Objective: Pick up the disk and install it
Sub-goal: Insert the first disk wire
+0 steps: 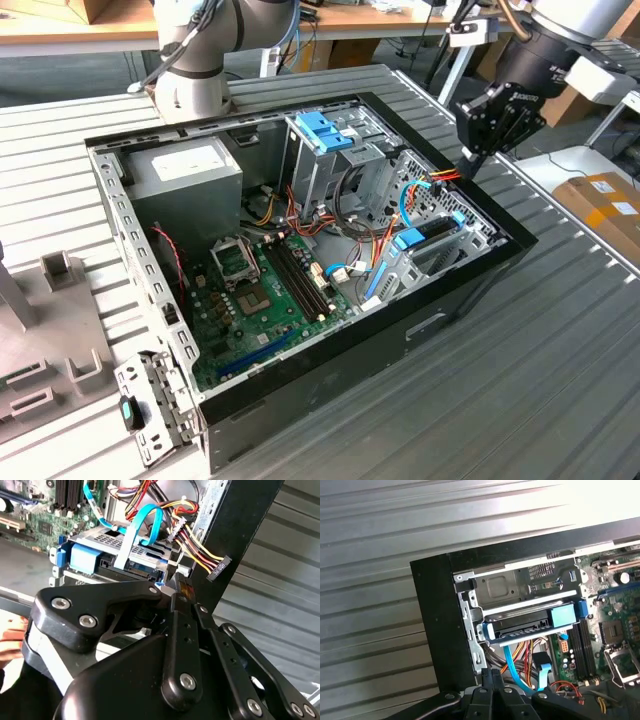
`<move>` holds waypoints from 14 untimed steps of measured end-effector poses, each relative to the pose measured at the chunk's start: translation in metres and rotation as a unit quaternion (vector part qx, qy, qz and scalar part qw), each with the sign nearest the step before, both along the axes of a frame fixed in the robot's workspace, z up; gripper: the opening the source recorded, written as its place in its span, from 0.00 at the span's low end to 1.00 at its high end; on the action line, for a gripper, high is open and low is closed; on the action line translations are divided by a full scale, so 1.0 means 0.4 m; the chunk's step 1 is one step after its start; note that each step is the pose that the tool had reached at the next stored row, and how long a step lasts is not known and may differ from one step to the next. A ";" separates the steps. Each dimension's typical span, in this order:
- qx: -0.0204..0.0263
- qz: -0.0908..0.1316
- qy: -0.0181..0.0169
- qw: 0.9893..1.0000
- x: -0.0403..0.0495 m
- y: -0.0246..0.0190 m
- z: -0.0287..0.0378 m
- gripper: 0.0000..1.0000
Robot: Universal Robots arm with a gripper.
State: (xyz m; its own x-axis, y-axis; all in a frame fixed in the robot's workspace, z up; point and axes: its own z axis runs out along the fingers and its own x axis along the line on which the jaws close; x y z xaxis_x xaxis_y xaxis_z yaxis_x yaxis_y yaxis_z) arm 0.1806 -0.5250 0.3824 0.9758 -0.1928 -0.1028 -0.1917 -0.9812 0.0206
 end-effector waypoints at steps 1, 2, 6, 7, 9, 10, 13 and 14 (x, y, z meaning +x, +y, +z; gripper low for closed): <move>0.000 0.000 0.000 1.000 0.000 0.000 0.000 0.10; 0.000 0.000 0.000 1.000 0.000 0.000 0.000 0.10; 0.033 0.000 0.000 0.999 0.000 0.000 0.000 0.10; 0.037 0.000 0.000 0.999 0.000 0.000 0.000 0.10; 0.037 0.001 -0.016 0.999 0.000 0.000 -0.001 0.10; 0.037 0.001 -0.025 0.999 0.000 0.000 -0.001 0.10; 0.037 0.002 -0.045 0.998 0.000 0.000 -0.002 0.10; 0.037 0.002 -0.052 0.998 0.000 0.000 -0.002 0.10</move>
